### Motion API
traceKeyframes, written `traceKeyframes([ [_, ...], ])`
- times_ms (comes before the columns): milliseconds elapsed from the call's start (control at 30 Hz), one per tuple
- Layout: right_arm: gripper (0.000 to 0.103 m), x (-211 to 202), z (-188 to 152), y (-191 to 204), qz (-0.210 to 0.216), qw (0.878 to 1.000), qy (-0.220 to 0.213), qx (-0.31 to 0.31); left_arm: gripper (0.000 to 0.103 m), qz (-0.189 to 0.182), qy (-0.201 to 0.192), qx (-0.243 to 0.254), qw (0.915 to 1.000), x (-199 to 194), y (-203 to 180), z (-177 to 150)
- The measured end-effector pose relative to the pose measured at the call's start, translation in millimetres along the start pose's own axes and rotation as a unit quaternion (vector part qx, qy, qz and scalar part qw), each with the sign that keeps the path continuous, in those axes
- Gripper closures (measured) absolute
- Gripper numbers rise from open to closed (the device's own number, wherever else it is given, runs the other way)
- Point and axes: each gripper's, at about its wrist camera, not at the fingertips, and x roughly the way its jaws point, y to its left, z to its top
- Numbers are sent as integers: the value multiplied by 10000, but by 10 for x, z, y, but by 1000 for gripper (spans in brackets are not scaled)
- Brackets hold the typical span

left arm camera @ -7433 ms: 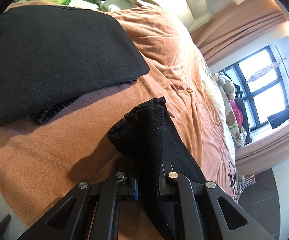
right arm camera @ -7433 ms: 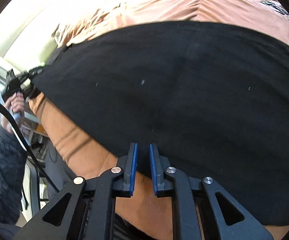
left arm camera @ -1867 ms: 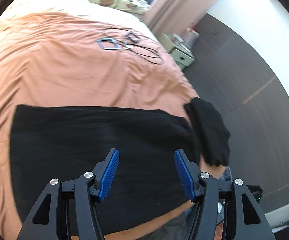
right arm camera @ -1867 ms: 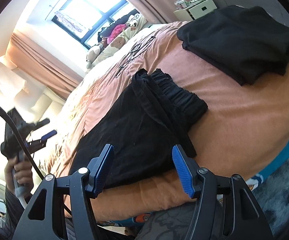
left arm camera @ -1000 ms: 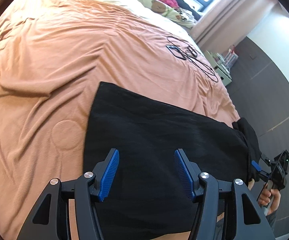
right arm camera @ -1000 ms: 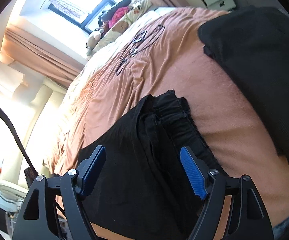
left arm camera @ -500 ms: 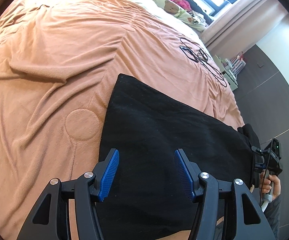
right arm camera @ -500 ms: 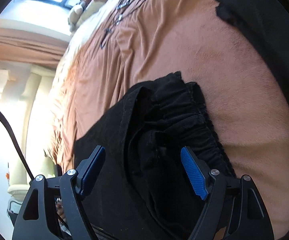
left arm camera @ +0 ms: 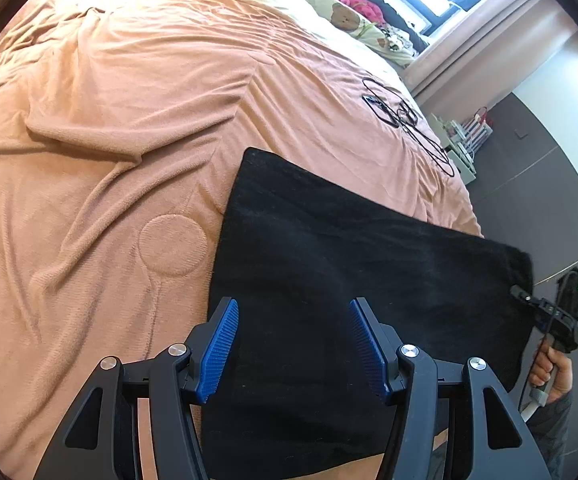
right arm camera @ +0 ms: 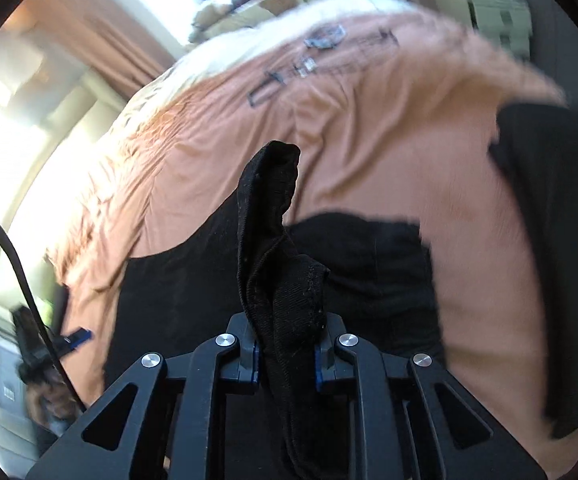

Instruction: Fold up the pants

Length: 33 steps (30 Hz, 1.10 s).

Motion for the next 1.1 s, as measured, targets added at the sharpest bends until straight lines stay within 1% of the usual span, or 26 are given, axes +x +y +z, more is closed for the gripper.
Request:
traceKeyframes([
  [100, 88, -151, -7, 131, -402, 9980, -244, -420, 43, 15, 4, -29, 10000, 12, 9, -9],
  [167, 88, -165, -10, 209, -549, 9964, -311, -562, 43, 24, 21, -41, 10000, 35, 13, -21],
  [200, 85, -159, -12, 220, -589, 9958, -290, -640, 43, 28, 31, -48, 10000, 46, 12, -29],
  [233, 75, -113, 5, 229, -766, 9941, -206, -746, 43, 32, 48, -57, 10000, 65, 16, -36],
  [267, 56, -96, -51, 253, -996, 9915, -134, -830, 43, 39, 73, -73, 9999, 88, 19, -44],
  [300, 46, -77, -42, 241, -1249, 9883, -120, -869, 43, 45, 97, -90, 9999, 106, 15, -52],
  [333, 30, -68, -20, 239, -1482, 9849, -189, -870, 43, 44, 116, -99, 9999, 120, 12, -60],
  [367, 25, -126, -42, 177, -1485, 9856, -330, -745, 43, 35, 126, -92, 9999, 128, 10, -64],
  [467, 25, -217, -121, -21, -965, 9947, -338, -142, 43, 36, 131, -38, 9999, 137, -3, -79],
  [567, 25, -314, -293, -269, -793, 9959, -289, 314, 43, 24, 151, -62, 9999, 158, 2, -78],
  [800, 25, -527, -742, -632, -423, 9929, -280, 1072, 43, 61, 193, -60, 9998, 189, 9, -113],
  [833, 25, -575, -743, -664, -379, 9921, -282, 1159, 43, 63, 198, -63, 9998, 189, 14, -121],
  [933, 25, -636, -882, -713, -343, 9902, -293, 1319, 43, 86, 202, -86, 9997, 180, 29, -144],
  [1100, 25, -703, -1124, -789, -129, 9849, -288, 1699, 43, 103, 234, -120, 9996, 157, 53, -196],
])
